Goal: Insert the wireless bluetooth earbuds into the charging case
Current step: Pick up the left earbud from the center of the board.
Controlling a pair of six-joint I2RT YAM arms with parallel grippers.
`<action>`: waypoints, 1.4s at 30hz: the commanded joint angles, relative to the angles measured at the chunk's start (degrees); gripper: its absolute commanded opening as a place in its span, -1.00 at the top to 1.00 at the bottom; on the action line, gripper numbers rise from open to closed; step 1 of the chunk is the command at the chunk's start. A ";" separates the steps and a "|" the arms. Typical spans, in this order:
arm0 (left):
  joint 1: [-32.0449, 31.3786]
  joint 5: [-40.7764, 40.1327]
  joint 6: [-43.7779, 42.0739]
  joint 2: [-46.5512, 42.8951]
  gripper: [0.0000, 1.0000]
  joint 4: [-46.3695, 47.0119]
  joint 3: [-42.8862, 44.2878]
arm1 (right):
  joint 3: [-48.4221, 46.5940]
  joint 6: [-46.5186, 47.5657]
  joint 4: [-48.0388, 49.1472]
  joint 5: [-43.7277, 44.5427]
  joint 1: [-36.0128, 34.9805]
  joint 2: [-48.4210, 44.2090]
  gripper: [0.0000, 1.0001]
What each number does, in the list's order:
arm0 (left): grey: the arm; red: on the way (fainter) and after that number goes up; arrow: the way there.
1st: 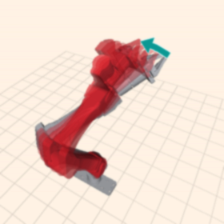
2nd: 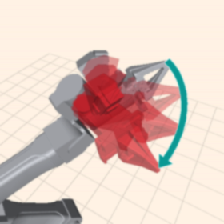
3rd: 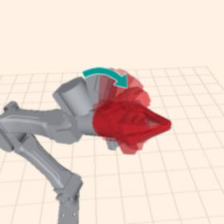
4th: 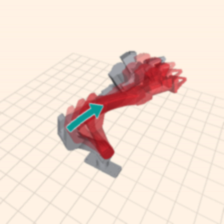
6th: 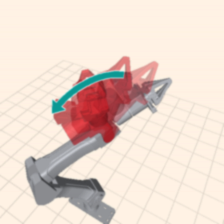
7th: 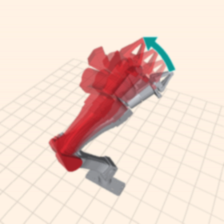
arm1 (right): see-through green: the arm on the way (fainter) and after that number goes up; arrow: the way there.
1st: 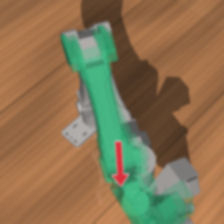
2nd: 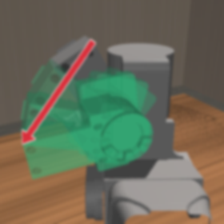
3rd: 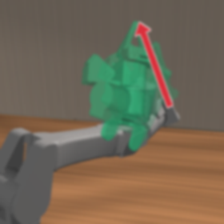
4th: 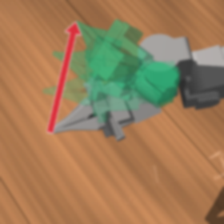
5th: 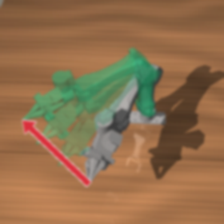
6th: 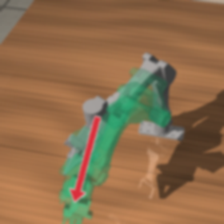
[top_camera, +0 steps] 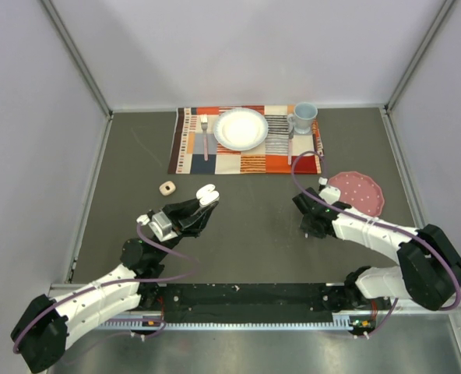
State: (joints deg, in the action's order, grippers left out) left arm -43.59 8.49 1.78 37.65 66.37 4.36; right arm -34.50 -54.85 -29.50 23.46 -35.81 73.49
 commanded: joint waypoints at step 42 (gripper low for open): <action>0.00 -0.14 0.68 1.11 1.00 2.71 0.21 | 0.84 2.64 1.19 2.02 0.39 -6.34 1.00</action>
State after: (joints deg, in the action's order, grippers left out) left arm -43.59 8.49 1.80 38.17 66.37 4.38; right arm -34.48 -52.93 -29.56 23.70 -35.81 71.16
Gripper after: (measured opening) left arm 0.337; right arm 0.195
